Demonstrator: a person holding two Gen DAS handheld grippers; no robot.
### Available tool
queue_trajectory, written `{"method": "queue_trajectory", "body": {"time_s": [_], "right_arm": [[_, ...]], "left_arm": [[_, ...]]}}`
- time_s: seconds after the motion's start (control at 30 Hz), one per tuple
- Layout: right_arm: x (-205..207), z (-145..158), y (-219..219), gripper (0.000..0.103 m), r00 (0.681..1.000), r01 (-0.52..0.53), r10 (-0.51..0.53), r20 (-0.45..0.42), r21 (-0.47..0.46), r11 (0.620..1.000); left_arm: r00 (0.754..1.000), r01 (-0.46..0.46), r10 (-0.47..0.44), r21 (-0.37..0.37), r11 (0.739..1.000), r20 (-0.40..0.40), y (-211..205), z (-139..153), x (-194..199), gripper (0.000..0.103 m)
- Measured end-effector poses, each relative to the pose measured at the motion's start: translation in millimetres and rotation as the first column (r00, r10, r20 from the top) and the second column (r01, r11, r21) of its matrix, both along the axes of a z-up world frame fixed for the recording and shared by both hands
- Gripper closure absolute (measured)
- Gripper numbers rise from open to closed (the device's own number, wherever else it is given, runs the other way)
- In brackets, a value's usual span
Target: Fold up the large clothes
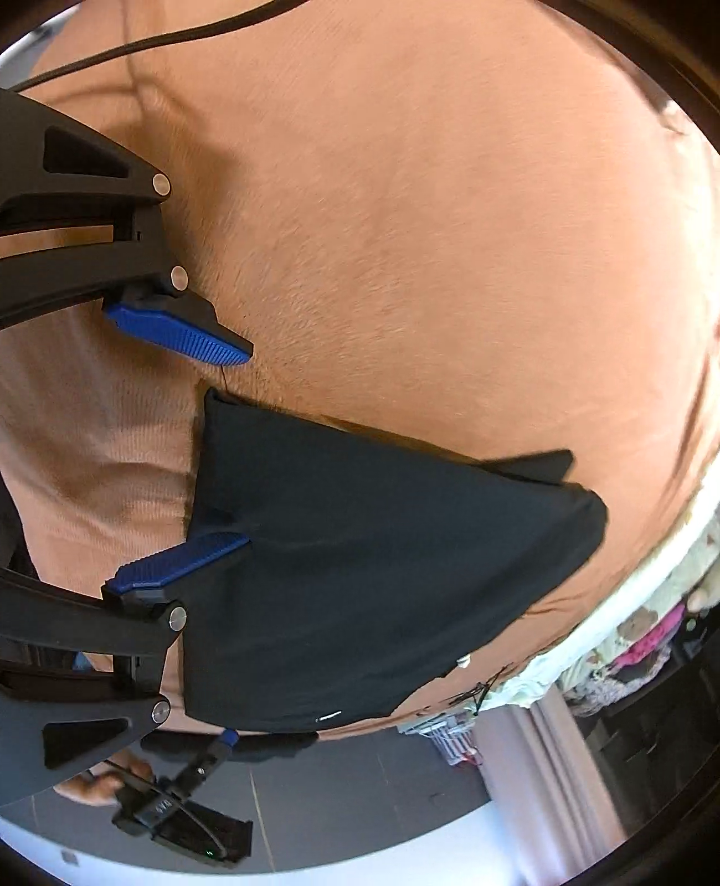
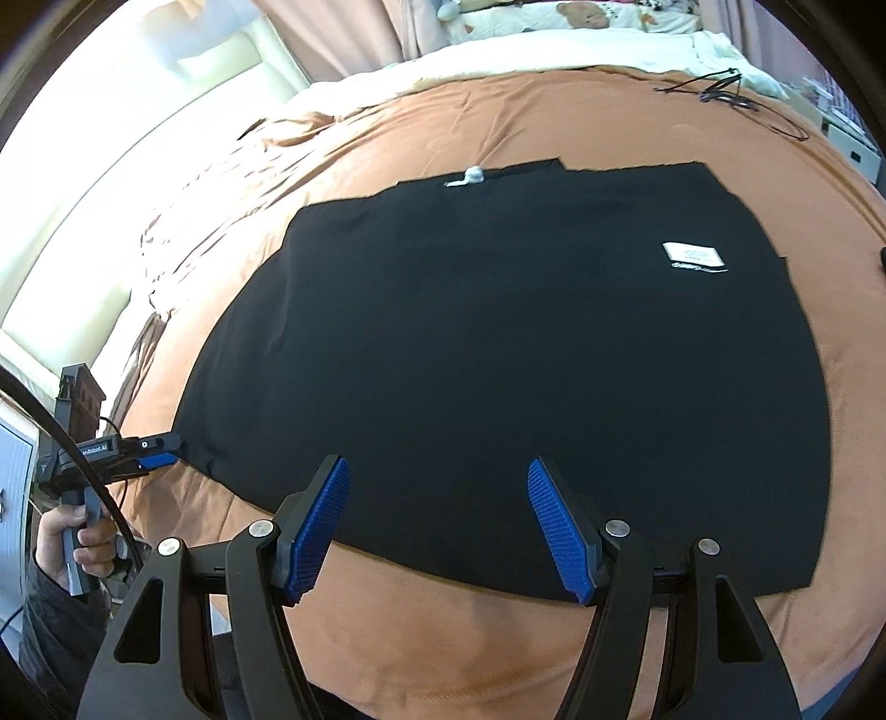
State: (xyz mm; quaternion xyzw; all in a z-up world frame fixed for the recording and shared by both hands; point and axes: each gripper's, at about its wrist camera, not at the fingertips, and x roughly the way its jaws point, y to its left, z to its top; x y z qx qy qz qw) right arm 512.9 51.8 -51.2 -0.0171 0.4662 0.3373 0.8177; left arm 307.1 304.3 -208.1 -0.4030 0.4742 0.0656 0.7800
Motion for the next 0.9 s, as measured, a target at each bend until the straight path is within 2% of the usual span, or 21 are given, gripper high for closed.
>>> {"method": "queue_trajectory", "body": {"time_s": [0.13, 0.33, 0.43, 0.5, 0.57, 0.77, 0.8, 0.87, 0.9], "right_arm": [[1.7, -5.3, 15.0, 0.039, 1.0, -0.013, 0.013, -0.016, -0.025, 1.0], [-0.9, -14.6, 30.9, 0.051, 0.997, -0.062, 0.061, -0.043, -0.024, 0.998], [1.5, -20.6, 36.8, 0.051, 0.997, -0.06, 0.059, -0.045, -0.042, 0.997], [5.1, -26.1, 42.2, 0.051, 0.997, -0.057, 0.055, -0.047, -0.054, 0.997], [4.9, -27.4, 48.6, 0.051, 0.998, -0.053, 0.05, -0.047, -0.063, 0.997], [10.3, -27.0, 72.4, 0.051, 0.999, -0.051, 0.05, -0.016, -0.092, 0.994], [10.4, -26.6, 74.6, 0.054, 0.999, -0.048, 0.048, -0.01, -0.101, 0.994], [17.7, -28.1, 82.0, 0.067, 1.0, -0.019, 0.021, 0.016, -0.138, 0.99], [21.6, -28.2, 83.9, 0.068, 1.0, -0.011, 0.013, 0.015, -0.139, 0.99]], "left_arm": [[0.999, -0.046, 0.048, -0.065, 0.997, 0.021, 4.4, -3.1, 4.3, 0.039], [0.994, -0.083, 0.095, -0.179, 0.98, 0.06, 16.0, -10.6, 8.3, 0.039], [0.992, -0.071, 0.094, -0.246, 0.967, 0.084, 14.6, -11.0, 9.6, 0.05], [0.993, -0.043, 0.071, -0.267, 0.963, 0.094, 11.7, -10.5, 10.7, 0.065], [0.993, -0.047, 0.072, -0.243, 0.969, 0.094, 10.4, -8.1, 12.1, 0.069], [0.993, -0.076, 0.096, -0.228, 0.971, 0.076, 14.8, -13.7, 17.9, 0.07], [0.993, -0.076, 0.094, -0.214, 0.974, 0.076, 14.4, -12.9, 17.8, 0.07], [0.993, -0.077, 0.09, -0.179, 0.981, 0.07, 11.6, -10.0, 18.3, 0.076], [0.993, -0.08, 0.093, -0.172, 0.982, 0.069, 10.3, -9.4, 16.6, 0.077]]}}
